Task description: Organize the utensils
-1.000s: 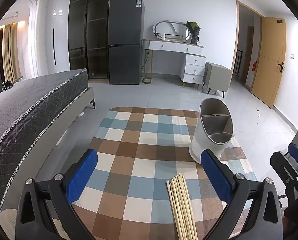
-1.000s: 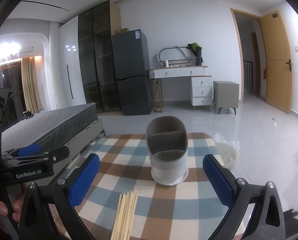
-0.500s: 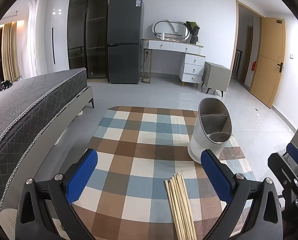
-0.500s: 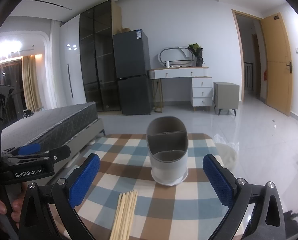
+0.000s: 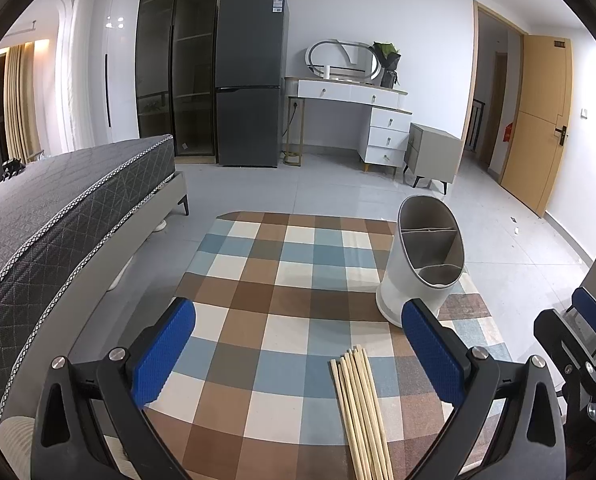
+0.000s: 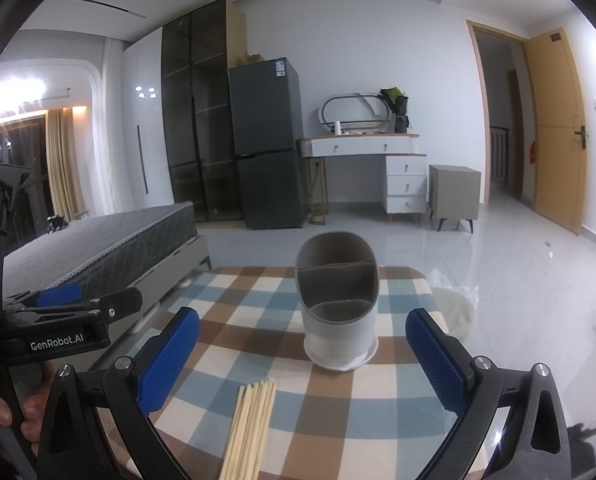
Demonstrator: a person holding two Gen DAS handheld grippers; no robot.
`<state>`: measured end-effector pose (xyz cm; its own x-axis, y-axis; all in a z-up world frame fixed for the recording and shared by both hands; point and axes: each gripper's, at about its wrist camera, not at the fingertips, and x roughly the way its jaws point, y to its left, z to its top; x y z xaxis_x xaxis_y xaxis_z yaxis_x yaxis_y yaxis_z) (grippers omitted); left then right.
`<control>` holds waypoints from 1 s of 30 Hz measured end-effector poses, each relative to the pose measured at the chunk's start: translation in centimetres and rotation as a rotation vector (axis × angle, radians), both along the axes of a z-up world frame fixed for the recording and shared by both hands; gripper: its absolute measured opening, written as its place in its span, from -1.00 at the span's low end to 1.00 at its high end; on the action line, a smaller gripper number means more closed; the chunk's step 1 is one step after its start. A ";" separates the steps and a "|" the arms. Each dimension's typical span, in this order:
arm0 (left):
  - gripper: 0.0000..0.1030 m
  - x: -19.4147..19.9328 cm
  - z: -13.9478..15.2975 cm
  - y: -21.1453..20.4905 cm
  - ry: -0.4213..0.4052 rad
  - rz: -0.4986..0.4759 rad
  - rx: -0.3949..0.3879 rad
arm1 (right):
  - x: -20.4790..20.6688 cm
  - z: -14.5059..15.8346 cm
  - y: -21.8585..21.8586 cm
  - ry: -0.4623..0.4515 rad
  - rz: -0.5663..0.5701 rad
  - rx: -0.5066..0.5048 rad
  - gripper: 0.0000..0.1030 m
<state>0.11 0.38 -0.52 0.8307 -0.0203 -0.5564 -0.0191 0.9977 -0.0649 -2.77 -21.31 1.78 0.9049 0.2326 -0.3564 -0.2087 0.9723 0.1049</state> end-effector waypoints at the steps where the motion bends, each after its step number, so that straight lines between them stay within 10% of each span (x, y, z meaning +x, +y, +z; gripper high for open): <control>1: 0.95 0.0 0.0 0.0 0.000 0.001 0.000 | 0.0 0.0 0.0 -0.001 0.000 -0.001 1.00; 14: 0.95 0.5 -0.4 0.7 0.059 0.022 0.001 | 0.6 -0.6 0.4 0.030 0.009 -0.001 1.00; 23: 0.95 3.0 -3.7 4.5 0.252 0.109 -0.046 | 5.1 -3.5 2.9 0.240 0.109 -0.037 0.98; 30: 0.95 4.7 -5.9 6.5 0.376 0.139 -0.088 | 10.9 -9.2 6.2 0.507 0.190 -0.130 0.30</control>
<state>4.83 6.92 -6.39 0.5676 0.0167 -0.8231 -0.1919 0.9749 -0.1125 8.12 -15.12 -7.44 0.5591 0.3001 -0.7729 -0.3359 0.9343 0.1198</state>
